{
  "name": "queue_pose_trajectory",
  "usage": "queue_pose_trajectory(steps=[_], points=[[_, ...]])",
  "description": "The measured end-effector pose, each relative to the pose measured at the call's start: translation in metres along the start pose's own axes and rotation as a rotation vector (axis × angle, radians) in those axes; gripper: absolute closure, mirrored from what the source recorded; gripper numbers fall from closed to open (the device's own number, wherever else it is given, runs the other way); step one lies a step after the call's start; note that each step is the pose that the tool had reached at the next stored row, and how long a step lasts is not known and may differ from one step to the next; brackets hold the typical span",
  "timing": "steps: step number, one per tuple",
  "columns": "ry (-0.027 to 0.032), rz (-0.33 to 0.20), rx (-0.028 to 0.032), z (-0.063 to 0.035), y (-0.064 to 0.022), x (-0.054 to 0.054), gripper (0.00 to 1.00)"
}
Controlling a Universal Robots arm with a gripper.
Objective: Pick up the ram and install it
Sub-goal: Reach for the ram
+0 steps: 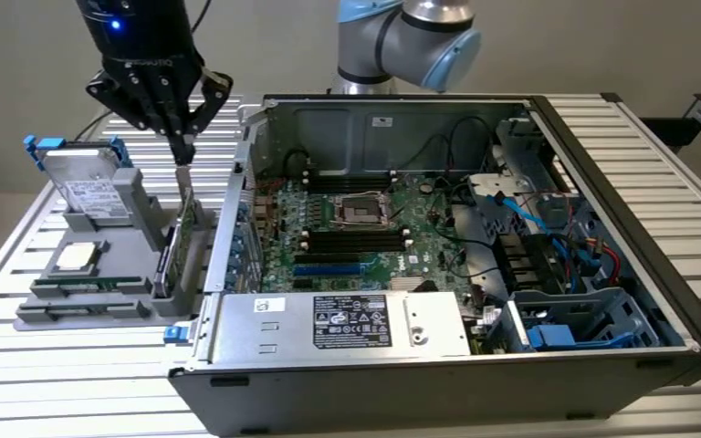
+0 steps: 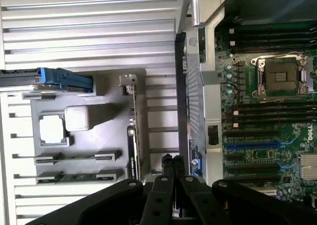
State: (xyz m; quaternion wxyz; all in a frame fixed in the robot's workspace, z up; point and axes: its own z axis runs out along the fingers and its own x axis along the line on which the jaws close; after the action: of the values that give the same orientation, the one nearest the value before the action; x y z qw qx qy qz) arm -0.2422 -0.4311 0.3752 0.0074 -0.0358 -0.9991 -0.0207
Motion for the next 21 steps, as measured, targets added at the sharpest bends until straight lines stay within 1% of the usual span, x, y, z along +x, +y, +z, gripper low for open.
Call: queue_pose_trajectory(steps=[21], points=[[0.0001, 0.0, 0.0001, 0.0132, -0.0358, 0.091, 0.9]])
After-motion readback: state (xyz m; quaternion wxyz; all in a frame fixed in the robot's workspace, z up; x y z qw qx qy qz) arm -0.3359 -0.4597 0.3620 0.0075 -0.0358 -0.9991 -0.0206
